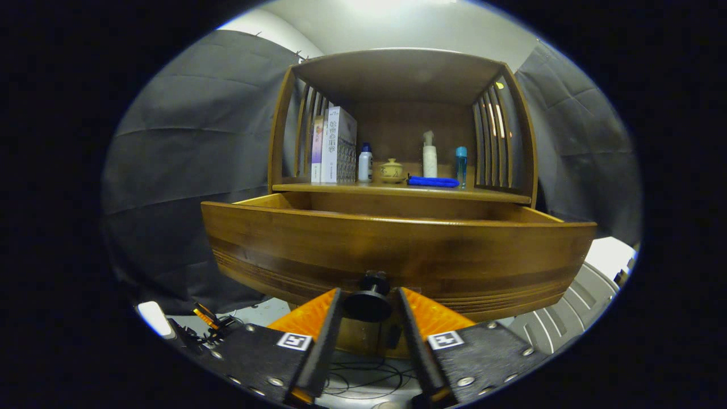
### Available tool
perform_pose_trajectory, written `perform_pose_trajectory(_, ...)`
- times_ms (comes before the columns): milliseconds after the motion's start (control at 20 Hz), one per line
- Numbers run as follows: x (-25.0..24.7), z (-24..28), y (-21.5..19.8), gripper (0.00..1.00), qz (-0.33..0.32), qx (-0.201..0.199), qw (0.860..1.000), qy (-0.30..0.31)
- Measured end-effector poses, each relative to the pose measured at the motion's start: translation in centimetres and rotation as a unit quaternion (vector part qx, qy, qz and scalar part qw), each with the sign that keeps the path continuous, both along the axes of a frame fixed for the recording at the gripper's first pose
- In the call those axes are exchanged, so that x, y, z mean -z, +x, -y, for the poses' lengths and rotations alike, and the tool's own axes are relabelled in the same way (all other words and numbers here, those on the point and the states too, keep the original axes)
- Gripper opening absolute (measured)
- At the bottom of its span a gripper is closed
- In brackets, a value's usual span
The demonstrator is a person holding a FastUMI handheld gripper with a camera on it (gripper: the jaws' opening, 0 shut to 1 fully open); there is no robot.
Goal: Pull open the drawer, take out the items inside it, and place them on the countertop above the cabinet.
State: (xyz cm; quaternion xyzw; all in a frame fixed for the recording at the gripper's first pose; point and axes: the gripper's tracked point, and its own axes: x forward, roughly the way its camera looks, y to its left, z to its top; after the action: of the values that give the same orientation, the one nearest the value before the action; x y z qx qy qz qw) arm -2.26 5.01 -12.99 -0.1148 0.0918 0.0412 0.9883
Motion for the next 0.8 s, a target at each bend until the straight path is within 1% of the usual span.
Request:
perform_pose_trajectory(150,-1.4,-0.3,0.0,0.95,0.015,-0.008,1.000,0.010)
perform_pose_trajectory(350,-4.8,-0.3,-0.1,0.95,0.054,-0.021,0.998,0.007)
perform_pose_trajectory(450,-6.2,-0.3,0.2,0.95,0.063,-0.023,0.998,0.014)
perform_pose_trajectory(550,-7.2,-0.2,0.8,0.95,0.054,-0.022,0.998,0.027)
perform_pose_trajectory(650,-7.7,-0.3,1.0,0.95,0.030,-0.019,0.998,0.046)
perform_pose_trajectory(700,-8.0,-0.7,1.0,0.94,0.026,-0.027,0.998,0.053)
perform_pose_trajectory(750,-8.6,-0.9,1.2,0.92,0.032,-0.033,0.998,0.045)
perform_pose_trajectory(800,-9.2,-0.6,1.6,0.93,0.039,-0.029,0.998,0.033)
